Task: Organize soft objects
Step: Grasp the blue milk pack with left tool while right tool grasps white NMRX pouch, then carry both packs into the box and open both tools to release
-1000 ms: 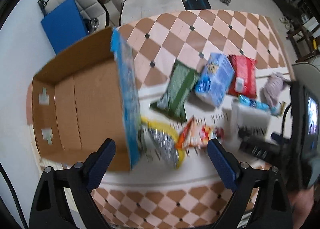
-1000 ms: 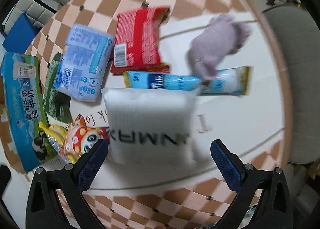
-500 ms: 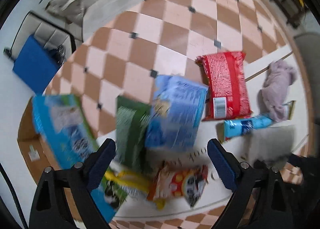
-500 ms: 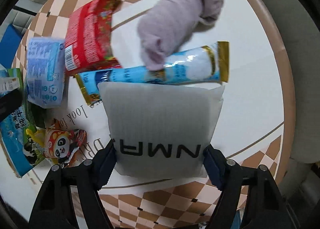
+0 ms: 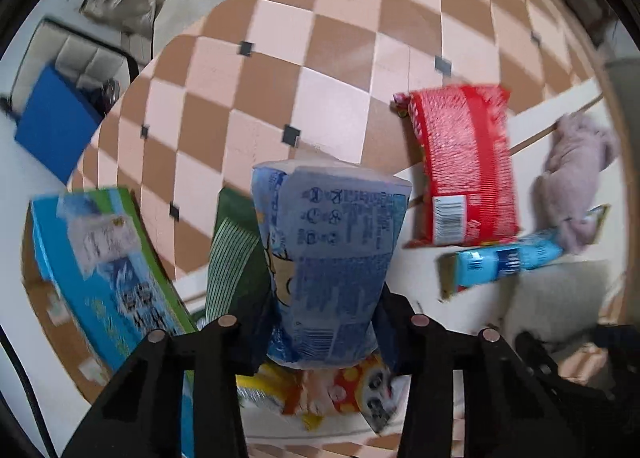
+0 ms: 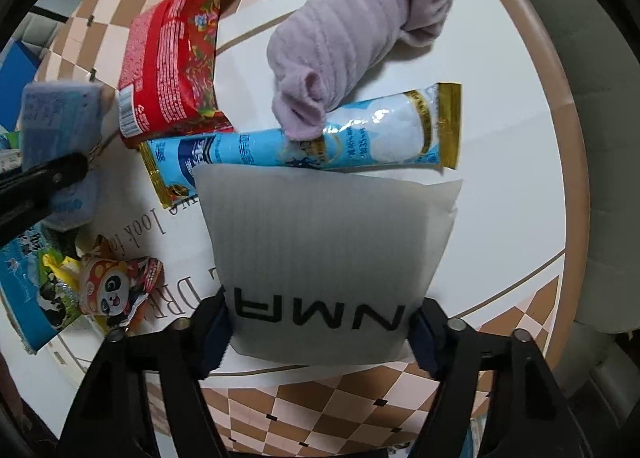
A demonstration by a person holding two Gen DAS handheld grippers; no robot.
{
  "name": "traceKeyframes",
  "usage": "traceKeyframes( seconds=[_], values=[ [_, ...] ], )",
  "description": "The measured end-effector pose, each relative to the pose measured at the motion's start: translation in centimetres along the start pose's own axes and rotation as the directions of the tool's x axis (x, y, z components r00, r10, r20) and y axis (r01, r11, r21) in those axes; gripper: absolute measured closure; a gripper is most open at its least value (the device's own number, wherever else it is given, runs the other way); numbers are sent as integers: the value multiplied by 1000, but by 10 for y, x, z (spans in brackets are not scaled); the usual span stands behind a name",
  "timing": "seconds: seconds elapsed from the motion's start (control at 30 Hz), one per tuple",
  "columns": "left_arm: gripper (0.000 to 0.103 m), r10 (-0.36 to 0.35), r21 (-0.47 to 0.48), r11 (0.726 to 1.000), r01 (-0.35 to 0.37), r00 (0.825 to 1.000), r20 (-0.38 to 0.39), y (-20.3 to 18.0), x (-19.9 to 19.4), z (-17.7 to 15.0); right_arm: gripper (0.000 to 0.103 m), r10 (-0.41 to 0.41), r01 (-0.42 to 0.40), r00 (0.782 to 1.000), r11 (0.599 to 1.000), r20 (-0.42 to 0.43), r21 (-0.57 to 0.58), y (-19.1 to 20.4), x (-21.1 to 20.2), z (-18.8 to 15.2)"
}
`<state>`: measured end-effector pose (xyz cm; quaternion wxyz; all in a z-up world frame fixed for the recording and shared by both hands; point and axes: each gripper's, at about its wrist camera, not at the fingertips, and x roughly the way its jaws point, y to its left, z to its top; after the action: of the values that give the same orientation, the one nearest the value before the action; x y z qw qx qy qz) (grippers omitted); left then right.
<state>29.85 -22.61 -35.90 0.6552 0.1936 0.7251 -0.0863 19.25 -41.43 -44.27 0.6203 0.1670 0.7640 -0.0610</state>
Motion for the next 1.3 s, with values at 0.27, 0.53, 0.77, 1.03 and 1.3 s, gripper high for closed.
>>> traceKeyframes(
  seconds=[0.27, 0.53, 0.77, 1.03, 1.3],
  values=[
    [63, -275, -145, 947, 286, 957, 86, 56, -66, -43, 34, 93, -93, 994, 996, 53, -11, -16, -51, -22],
    [63, -328, -247, 892, 379, 917, 226, 133, -119, -101, 34, 200, -172, 970, 967, 141, -186, 57, -130, -53],
    [63, -314, -337, 854, 396, 910, 272, 238, -122, -137, 34, 261, -187, 954, 902, 146, -389, 212, -166, -69],
    [62, -347, -408, 815, 411, 911, 223, 346, -58, -143, 34, 198, -105, 971, 856, 135, -506, 364, -130, -50],
    [61, -424, -427, 789, 443, 894, 145, 395, 21, -120, 33, 66, -1, 992, 844, 103, -537, 444, -55, -19]
  ],
)
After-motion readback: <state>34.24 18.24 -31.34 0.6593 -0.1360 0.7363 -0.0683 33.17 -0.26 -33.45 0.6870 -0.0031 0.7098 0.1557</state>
